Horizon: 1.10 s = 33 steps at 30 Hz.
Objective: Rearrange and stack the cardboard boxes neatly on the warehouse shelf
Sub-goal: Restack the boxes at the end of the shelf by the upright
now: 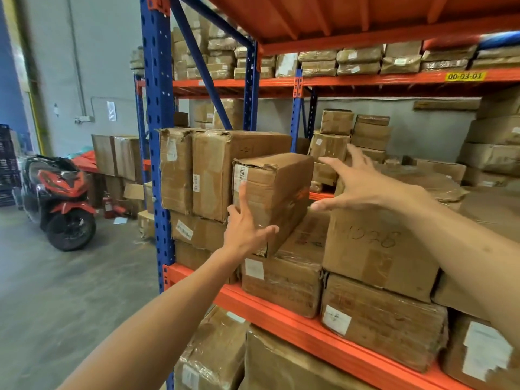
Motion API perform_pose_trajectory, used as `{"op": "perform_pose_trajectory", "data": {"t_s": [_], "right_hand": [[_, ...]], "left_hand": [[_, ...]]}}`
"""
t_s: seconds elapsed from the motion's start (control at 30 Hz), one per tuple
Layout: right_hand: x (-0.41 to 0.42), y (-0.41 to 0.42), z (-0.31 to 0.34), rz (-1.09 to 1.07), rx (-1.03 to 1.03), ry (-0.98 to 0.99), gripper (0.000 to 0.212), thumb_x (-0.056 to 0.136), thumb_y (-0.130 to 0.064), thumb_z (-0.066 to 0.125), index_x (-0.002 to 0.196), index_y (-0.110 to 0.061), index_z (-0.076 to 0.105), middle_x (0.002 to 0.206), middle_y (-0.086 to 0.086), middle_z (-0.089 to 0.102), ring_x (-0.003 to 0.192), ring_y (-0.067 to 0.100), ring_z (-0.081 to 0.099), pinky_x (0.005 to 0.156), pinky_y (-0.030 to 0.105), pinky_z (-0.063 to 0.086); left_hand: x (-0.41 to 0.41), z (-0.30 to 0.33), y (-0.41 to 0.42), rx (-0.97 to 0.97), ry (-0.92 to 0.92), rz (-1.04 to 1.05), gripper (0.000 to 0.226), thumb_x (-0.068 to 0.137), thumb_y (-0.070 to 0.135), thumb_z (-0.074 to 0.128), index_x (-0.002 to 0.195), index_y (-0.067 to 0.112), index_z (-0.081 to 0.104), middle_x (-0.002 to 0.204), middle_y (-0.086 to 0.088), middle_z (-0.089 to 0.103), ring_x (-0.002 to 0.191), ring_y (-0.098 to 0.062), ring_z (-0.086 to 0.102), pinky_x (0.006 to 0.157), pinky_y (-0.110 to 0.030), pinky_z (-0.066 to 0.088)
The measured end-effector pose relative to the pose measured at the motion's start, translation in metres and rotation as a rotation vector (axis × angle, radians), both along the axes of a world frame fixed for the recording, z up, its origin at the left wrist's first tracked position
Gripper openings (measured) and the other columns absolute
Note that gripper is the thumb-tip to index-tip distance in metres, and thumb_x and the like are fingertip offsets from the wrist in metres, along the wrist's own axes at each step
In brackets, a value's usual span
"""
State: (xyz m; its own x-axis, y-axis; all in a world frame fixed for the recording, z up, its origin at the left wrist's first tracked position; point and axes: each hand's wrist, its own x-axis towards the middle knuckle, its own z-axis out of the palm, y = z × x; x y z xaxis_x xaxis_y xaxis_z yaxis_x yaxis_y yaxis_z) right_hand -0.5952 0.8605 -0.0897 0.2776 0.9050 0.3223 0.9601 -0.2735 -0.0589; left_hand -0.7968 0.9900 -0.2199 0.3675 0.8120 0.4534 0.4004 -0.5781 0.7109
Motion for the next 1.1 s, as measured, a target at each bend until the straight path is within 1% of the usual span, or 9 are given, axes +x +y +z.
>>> {"op": "perform_pose_trajectory", "data": {"t_s": [0.1,0.2,0.4,0.47,0.57,0.7,0.83,0.97,1.1], "right_hand": [[-0.026,0.039,-0.004,0.044,-0.034,-0.018,0.118,0.064,-0.083,0.071,0.158,-0.051,0.007,0.168,0.002,-0.022,0.154,0.038,-0.009,0.118,0.065,0.013],[-0.051,0.079,-0.007,0.053,-0.026,-0.005,0.117,0.067,-0.08,0.072,0.159,-0.047,0.008,0.169,0.002,-0.019,0.154,0.036,-0.008,0.119,0.065,0.014],[-0.086,0.144,-0.011,0.052,-0.06,-0.117,0.115,0.073,-0.072,0.075,0.16,-0.046,0.004,0.17,0.007,-0.01,0.154,0.037,-0.008,0.118,0.067,0.012],[-0.088,0.154,-0.013,0.032,-0.077,-0.162,0.116,0.074,-0.069,0.076,0.159,-0.048,0.0,0.17,0.01,0.003,0.152,0.041,0.009,0.116,0.067,0.022],[-0.085,0.156,-0.018,-0.018,-0.064,-0.296,0.115,0.075,-0.071,0.072,0.155,-0.055,-0.009,0.159,0.016,0.032,0.138,0.043,0.04,0.104,0.059,0.037],[-0.071,0.135,-0.017,-0.094,-0.028,-0.309,0.122,0.071,-0.075,0.073,0.145,-0.064,-0.024,0.141,0.027,0.047,0.119,0.046,0.055,0.096,0.057,0.043],[-0.052,0.101,-0.013,-0.191,-0.044,-0.279,0.129,0.067,-0.077,0.076,0.141,-0.066,-0.03,0.129,0.03,0.054,0.11,0.047,0.06,0.086,0.051,0.044],[-0.042,0.084,-0.016,-0.24,-0.041,-0.237,0.124,0.065,-0.077,0.076,0.147,-0.058,-0.015,0.111,0.019,0.059,0.087,0.033,0.056,0.082,0.046,0.043],[-0.043,0.087,-0.025,-0.238,0.022,-0.276,0.116,0.067,-0.071,0.078,0.149,-0.046,-0.001,0.103,0.008,0.054,0.09,0.034,0.059,0.075,0.043,0.038]], "left_hand": [[-0.009,-0.009,0.019,-0.151,0.048,0.044,0.141,0.073,0.049,0.086,0.152,0.035,-0.03,0.15,-0.029,0.016,0.138,-0.051,0.028,0.111,-0.058,0.03],[-0.019,-0.017,0.04,-0.244,0.2,0.012,0.144,0.072,0.051,0.086,0.153,0.026,-0.032,0.156,-0.03,0.006,0.145,-0.049,0.014,0.115,-0.058,0.023],[-0.021,-0.028,0.069,-0.306,0.305,-0.191,0.151,0.071,0.049,0.088,0.149,0.021,-0.038,0.159,-0.031,0.002,0.147,-0.048,0.014,0.119,-0.056,0.022],[-0.015,-0.033,0.073,-0.306,0.292,-0.211,0.157,0.066,0.05,0.09,0.146,0.021,-0.042,0.158,-0.032,0.004,0.145,-0.049,0.017,0.118,-0.058,0.023],[-0.003,-0.043,0.075,-0.261,0.266,-0.197,0.163,0.062,0.053,0.091,0.143,0.021,-0.046,0.153,-0.035,0.008,0.14,-0.053,0.024,0.115,-0.06,0.026],[0.009,-0.058,0.079,-0.115,0.189,-0.233,0.16,0.061,0.058,0.09,0.135,0.036,-0.05,0.149,-0.034,0.011,0.136,-0.054,0.025,0.107,-0.063,0.03],[0.012,-0.063,0.098,-0.027,0.022,-0.386,0.143,0.063,0.064,0.084,0.152,0.045,-0.026,0.151,-0.028,0.018,0.139,-0.048,0.022,0.11,-0.064,0.025],[0.012,-0.065,0.113,-0.223,-0.179,-0.468,0.137,0.049,0.066,0.091,0.158,0.046,0.009,0.153,-0.008,0.033,0.143,-0.024,0.034,0.119,-0.046,0.029],[0.013,-0.066,0.12,-0.453,-0.324,-0.637,0.12,0.054,0.038,0.1,0.154,0.031,0.036,0.135,0.008,0.064,0.127,-0.008,0.058,0.111,-0.044,0.045]]}}
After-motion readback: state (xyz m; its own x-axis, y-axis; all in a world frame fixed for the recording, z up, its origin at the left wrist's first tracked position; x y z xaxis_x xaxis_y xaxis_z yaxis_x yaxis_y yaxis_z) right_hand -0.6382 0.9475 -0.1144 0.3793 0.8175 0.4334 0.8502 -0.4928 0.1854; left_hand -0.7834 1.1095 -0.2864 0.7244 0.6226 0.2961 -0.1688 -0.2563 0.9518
